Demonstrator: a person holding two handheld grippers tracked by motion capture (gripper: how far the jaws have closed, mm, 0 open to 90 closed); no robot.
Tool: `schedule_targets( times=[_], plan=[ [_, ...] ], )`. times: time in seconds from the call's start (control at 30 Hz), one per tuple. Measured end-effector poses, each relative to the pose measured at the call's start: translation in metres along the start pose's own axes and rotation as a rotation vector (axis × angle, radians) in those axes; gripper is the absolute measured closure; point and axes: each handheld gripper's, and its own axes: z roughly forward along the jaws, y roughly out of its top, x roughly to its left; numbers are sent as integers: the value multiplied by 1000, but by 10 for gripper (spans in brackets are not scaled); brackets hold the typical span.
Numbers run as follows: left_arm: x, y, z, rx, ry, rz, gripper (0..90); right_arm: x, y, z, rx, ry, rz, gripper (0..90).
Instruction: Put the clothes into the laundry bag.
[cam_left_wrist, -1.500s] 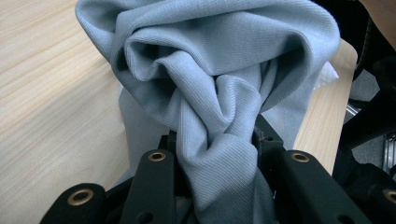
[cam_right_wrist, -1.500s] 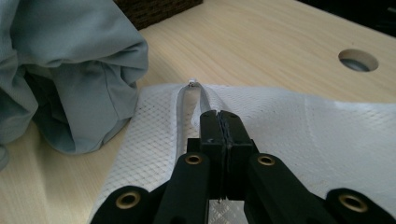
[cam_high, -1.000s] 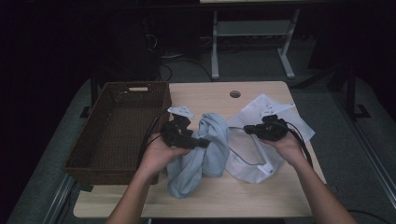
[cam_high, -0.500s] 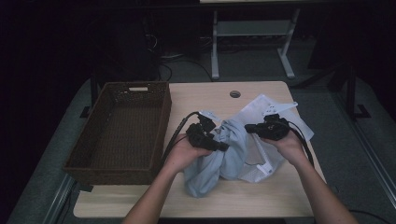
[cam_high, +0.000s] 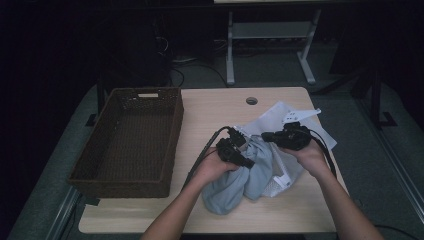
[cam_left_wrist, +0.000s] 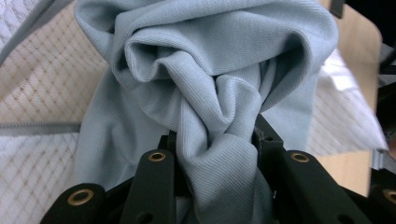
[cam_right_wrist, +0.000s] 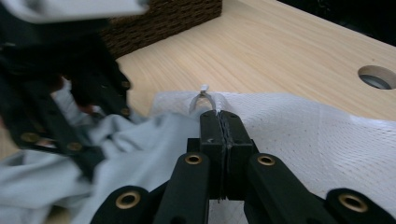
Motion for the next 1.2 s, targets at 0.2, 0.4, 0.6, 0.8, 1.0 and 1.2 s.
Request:
schedule_targets(
  times=[0.2,0.4,0.6,0.8,1.0,1.2],
  plan=[
    [8,3,3,-54,54,-60,671,6,-1,0,9,14,-12,884],
    [18,1,9,-73,76,-107,655,10,-1,-1,9,28,-21,884],
    [15,-1,13,-93,75,-91,562,16,-2,1,18,43,-32,884],
    [3,-8,-4,-116,102,-25,401,15,-3,0,17,39,-31,884],
    [-12,-24,-38,-138,131,41,295,15,-4,1,23,37,-29,884],
    [-15,-54,-51,-127,165,66,234,16,-4,1,25,36,-33,883]
  ],
)
